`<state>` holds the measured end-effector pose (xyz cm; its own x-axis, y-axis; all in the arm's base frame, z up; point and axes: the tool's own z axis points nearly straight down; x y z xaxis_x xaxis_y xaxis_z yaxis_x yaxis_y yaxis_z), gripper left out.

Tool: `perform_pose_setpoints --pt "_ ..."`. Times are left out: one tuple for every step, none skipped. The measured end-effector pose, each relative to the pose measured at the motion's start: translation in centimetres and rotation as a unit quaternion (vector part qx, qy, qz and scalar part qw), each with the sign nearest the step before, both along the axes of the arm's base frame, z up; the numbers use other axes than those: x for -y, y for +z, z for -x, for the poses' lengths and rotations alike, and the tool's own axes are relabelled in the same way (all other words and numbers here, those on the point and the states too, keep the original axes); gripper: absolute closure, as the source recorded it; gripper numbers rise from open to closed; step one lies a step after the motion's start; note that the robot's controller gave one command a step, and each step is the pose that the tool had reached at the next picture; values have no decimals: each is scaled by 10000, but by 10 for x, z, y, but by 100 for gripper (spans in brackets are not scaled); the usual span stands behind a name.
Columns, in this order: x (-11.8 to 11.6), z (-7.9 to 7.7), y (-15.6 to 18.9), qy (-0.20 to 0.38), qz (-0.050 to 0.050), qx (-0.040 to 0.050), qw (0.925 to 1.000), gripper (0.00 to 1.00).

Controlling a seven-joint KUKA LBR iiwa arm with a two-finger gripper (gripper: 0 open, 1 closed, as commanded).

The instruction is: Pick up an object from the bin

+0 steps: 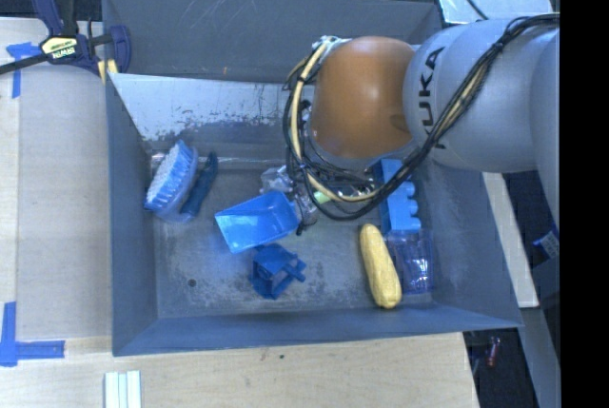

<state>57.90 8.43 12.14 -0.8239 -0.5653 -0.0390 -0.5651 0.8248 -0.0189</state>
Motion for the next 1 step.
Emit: perform_pose_setpoints --pt "-22 17 -52 1613 50 -20 9869 100"
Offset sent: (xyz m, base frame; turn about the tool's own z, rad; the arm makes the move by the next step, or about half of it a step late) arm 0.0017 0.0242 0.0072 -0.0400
